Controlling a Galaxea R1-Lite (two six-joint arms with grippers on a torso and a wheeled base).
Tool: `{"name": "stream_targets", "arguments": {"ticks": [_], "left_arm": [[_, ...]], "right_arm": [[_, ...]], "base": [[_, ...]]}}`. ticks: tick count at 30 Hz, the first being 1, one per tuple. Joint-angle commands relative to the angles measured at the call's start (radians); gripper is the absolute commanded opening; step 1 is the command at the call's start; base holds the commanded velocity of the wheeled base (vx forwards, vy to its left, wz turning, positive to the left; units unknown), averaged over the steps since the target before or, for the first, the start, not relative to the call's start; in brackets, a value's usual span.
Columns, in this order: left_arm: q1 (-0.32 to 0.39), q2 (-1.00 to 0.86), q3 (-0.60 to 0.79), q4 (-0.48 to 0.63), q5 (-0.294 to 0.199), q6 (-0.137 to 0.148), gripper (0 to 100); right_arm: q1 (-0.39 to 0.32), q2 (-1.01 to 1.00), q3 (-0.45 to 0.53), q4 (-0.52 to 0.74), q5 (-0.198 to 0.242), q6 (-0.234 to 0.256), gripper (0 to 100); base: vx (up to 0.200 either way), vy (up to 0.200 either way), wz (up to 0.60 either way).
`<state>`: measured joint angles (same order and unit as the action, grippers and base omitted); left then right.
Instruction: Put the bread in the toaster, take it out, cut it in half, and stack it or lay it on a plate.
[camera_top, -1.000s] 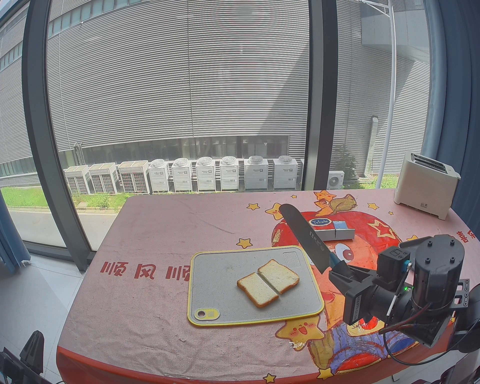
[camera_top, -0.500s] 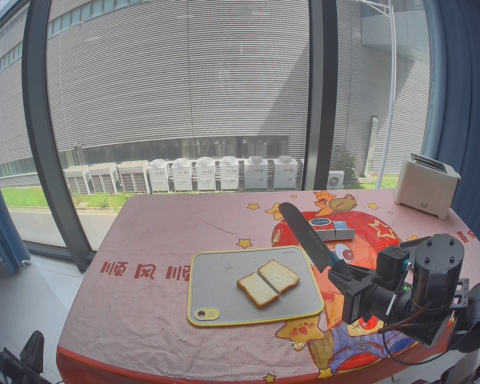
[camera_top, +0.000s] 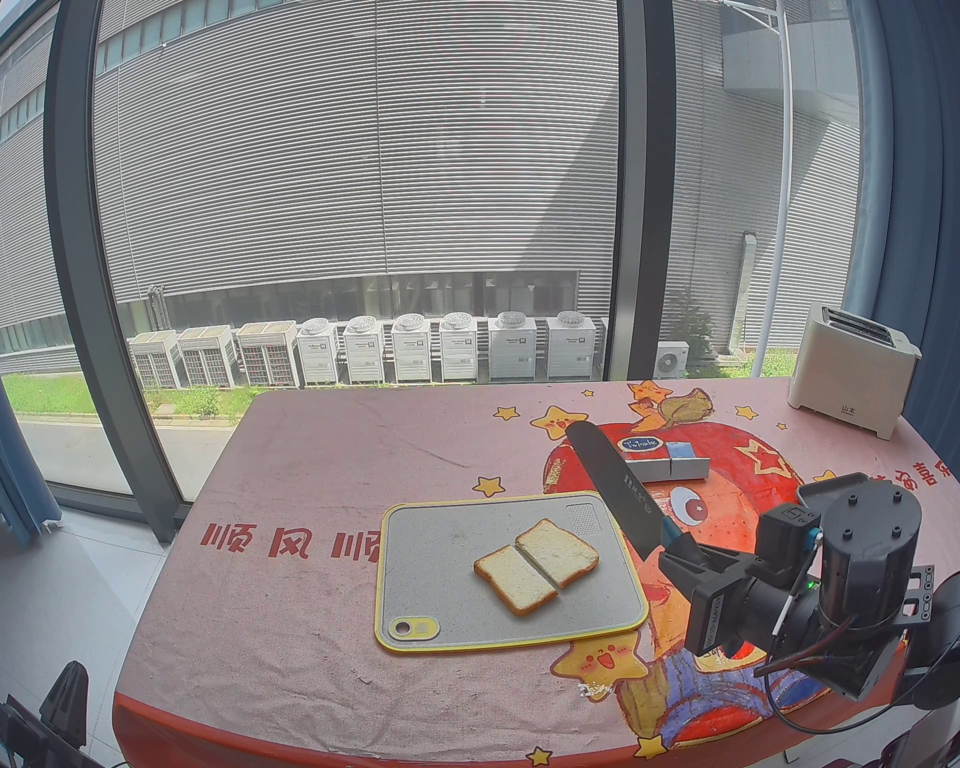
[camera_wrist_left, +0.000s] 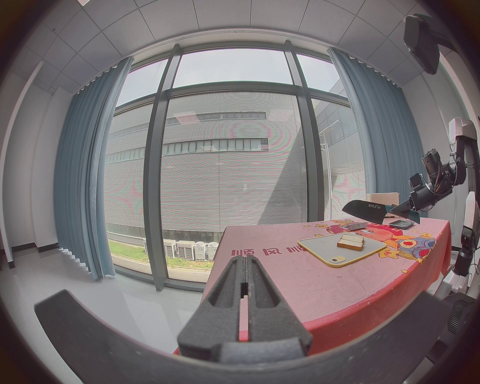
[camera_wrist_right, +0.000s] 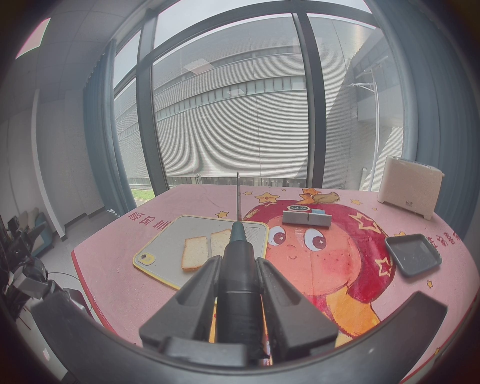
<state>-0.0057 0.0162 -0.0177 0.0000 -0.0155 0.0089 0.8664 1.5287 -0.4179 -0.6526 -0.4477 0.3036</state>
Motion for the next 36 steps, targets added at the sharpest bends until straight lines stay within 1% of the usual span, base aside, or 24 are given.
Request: {"name": "stream_targets", "arguments": {"ticks": [1, 8, 11, 14, 17, 18, 20, 27, 28, 36], "left_arm": [[0.0, -0.016, 0.018, 0.0, 0.0, 0.0, 0], [0.0, -0.016, 0.018, 0.0, 0.0, 0.0, 0], [0.0, -0.016, 0.018, 0.0, 0.0, 0.0, 0], [0.0, -0.016, 0.018, -0.002, 0.0, 0.0, 0], [0.0, -0.016, 0.018, 0.0, 0.0, 0.0, 0], [0.0, -0.016, 0.018, 0.0, 0.0, 0.0, 0], [0.0, -0.016, 0.018, 0.0, 0.0, 0.0, 0], [0.0, -0.016, 0.018, 0.0, 0.0, 0.0, 0], [0.0, -0.016, 0.018, 0.0, 0.0, 0.0, 0], [0.0, -0.016, 0.018, 0.0, 0.0, 0.0, 0]], "right_arm": [[-0.001, 0.013, 0.013, -0.001, -0.005, 0.023, 0], [-0.015, 0.016, 0.005, -0.001, -0.008, 0.028, 0], [-0.02, 0.011, 0.008, -0.001, -0.017, 0.028, 0], [-0.043, 0.011, 0.008, -0.001, -0.019, 0.029, 0], [-0.047, 0.013, 0.01, -0.001, -0.02, 0.029, 0], [-0.073, 0.011, 0.013, -0.001, -0.019, 0.029, 0], [-0.09, 0.007, 0.013, -0.001, -0.019, 0.029, 0], [-0.101, -0.001, 0.014, -0.001, -0.019, 0.029, 0], [-0.116, 0.001, 0.014, -0.001, -0.019, 0.028, 0], [-0.147, -0.002, 0.013, -0.001, -0.017, 0.026, 0]], "base": [[0.0, 0.0, 0.0], [0.0, 0.0, 0.0], [0.0, 0.0, 0.0], [0.0, 0.0, 0.0], [0.0, 0.0, 0.0], [0.0, 0.0, 0.0], [0.0, 0.0, 0.0], [0.0, 0.0, 0.0], [0.0, 0.0, 0.0], [0.0, 0.0, 0.0]]}}
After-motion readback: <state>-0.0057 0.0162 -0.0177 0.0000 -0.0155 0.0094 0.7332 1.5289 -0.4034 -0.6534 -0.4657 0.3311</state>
